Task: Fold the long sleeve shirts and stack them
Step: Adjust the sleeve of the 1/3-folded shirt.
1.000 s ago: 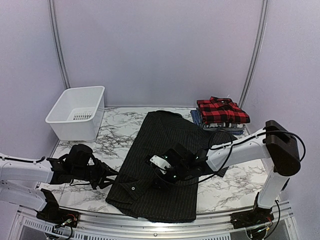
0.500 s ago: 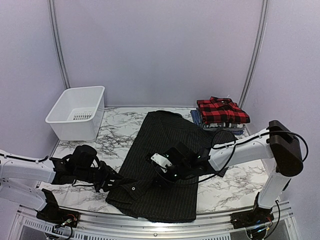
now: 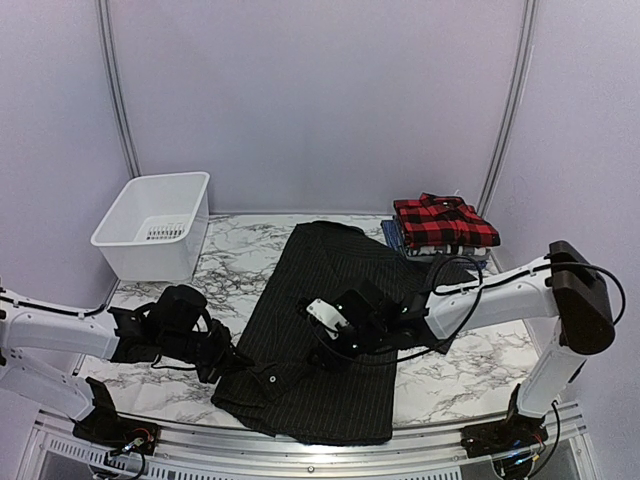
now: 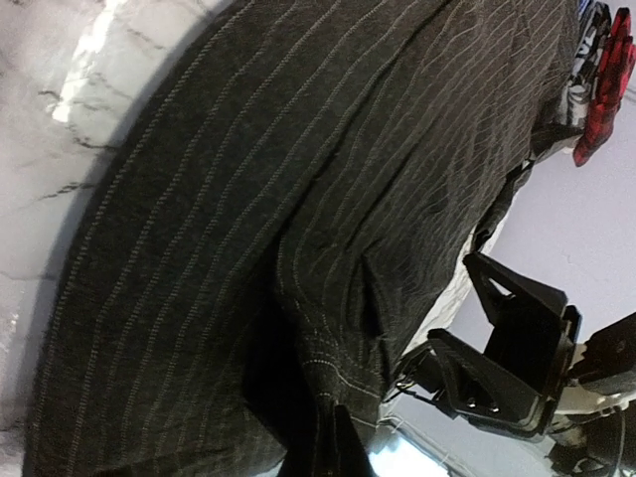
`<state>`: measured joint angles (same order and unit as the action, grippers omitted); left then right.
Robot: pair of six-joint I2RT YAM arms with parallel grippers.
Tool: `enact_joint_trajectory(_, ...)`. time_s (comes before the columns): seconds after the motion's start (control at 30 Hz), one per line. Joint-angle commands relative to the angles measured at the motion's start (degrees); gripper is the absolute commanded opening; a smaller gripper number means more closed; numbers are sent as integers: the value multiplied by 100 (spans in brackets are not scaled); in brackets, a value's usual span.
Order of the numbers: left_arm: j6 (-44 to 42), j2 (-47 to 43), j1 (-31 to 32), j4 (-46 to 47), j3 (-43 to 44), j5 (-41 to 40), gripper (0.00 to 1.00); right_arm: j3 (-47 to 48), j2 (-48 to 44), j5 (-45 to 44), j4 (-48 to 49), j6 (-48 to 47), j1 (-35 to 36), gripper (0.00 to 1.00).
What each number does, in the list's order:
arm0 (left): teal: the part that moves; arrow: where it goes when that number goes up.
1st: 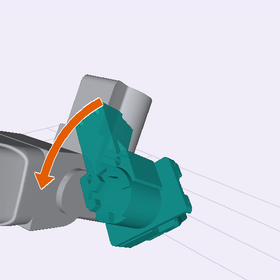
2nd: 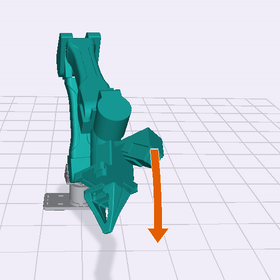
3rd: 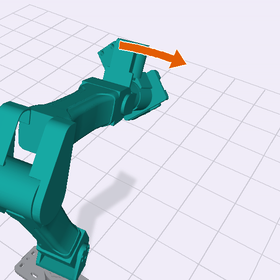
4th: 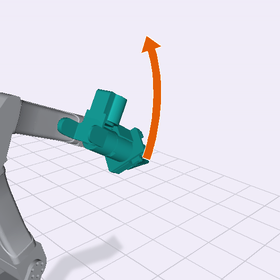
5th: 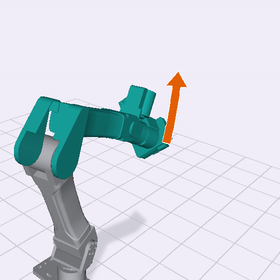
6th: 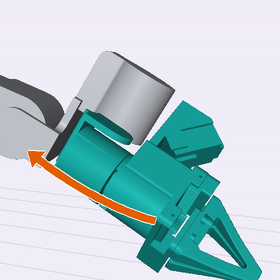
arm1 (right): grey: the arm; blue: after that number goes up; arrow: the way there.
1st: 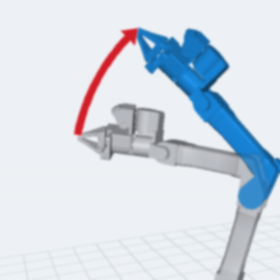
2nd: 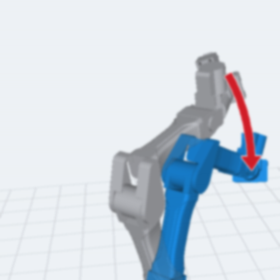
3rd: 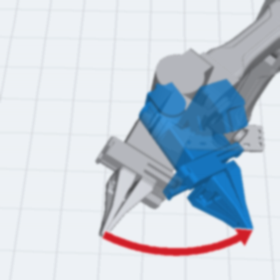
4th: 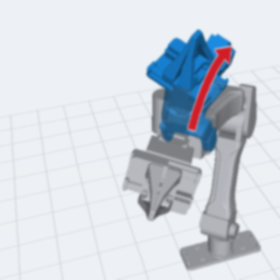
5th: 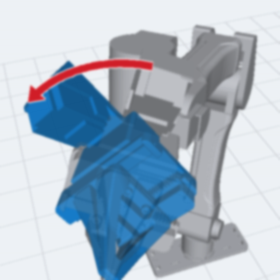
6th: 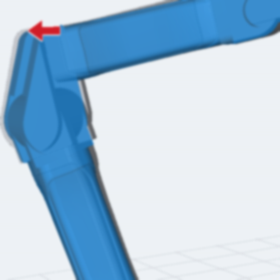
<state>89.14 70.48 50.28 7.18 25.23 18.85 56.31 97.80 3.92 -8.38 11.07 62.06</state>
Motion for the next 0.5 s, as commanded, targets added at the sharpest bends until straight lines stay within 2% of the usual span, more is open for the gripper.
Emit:
enact_joint_trajectory(0.0, -815, -169, 27, -1353, 893, -324, 0, 64, -362, -133, -226, 199, -280, 52)
enact_joint_trajectory(0.1, -1572, -161, 26, -2487, 1522, -590, 0, 42, -530, 99, -234, 229, -593, 52)
enact_joint_trajectory(0.17, -1914, -82, 33, -2905, 1669, -596, 0, 53, -588, 112, -256, 185, -725, 52)
enact_joint_trajectory(0.47, -2135, -321, 162, -3135, 685, -640, 0, 76, -650, -190, -418, 223, -926, 52)
